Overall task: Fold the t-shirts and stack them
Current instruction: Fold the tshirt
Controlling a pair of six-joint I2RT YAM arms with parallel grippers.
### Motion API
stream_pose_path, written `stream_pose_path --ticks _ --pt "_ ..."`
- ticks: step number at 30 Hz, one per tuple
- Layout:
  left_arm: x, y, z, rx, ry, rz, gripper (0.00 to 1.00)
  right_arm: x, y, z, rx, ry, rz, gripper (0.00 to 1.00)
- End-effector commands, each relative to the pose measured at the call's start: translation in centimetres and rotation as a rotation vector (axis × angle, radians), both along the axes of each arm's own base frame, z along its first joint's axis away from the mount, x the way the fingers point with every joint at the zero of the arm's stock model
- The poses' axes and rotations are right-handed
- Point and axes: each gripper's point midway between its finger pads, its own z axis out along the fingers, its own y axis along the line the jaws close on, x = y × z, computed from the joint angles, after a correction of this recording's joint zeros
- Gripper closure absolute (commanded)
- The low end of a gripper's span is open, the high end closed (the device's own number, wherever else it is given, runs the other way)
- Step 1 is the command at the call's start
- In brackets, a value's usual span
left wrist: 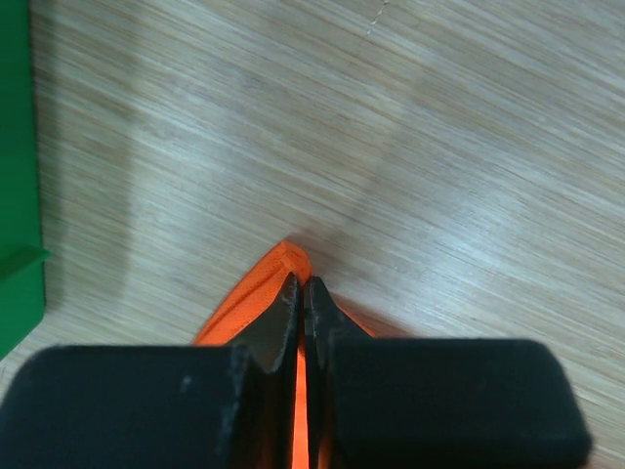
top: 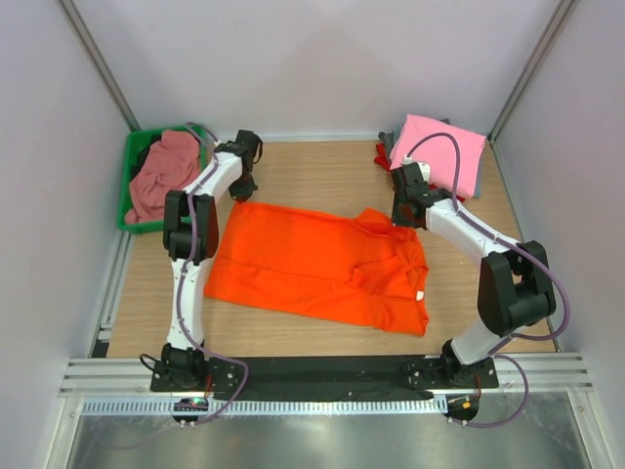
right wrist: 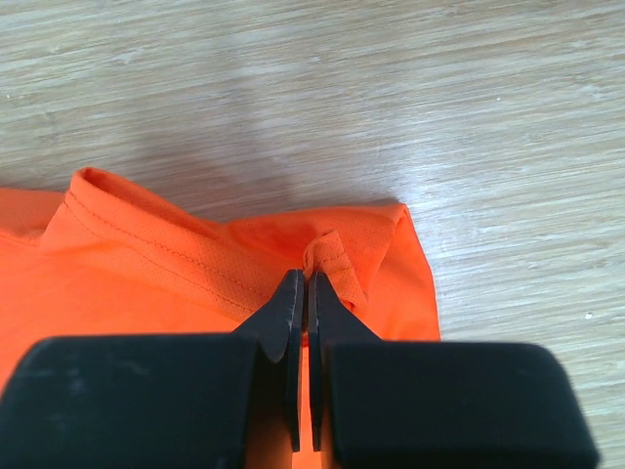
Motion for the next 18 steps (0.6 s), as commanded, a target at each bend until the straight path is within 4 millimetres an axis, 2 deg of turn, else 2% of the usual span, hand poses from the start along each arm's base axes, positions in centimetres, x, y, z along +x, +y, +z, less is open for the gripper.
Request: stream_pose_path --ticks 1,5,6,7,11,14,18 --pt "0.3 1.4 4.3 0.047 -0.062 0.015 1.0 1.2 0.3 2.5 0.009 -0.071 0.011 0.99" --pt "-1.1 2.4 6.3 0.092 -0.068 0.019 1.0 1.1 0.2 3.7 0.013 -0.087 0.008 0.99" --pt "-1.2 2.6 7.5 0.1 -0.09 0.014 1.0 1.0 0.1 3.8 0.01 -0.09 0.007 0.99" --pt "-1.4 2.8 7.9 0.105 -0.099 0.013 1.0 0.8 0.0 3.9 0.008 -0.089 0.004 0.99" --pt "-3.0 3.9 8.6 0.15 -0.09 0.022 1.0 -0.2 -0.2 5.2 0.026 -0.115 0.001 0.99" --pt "-4.2 4.3 9.2 0.158 -0.098 0.028 1.0 -1.8 -0.4 5.0 0.042 -0.109 0.006 0.99" --pt "-5.7 4.5 9.0 0.153 -0.095 0.035 1.0 -3.3 -0.5 5.0 0.059 -0.105 0.015 0.99"
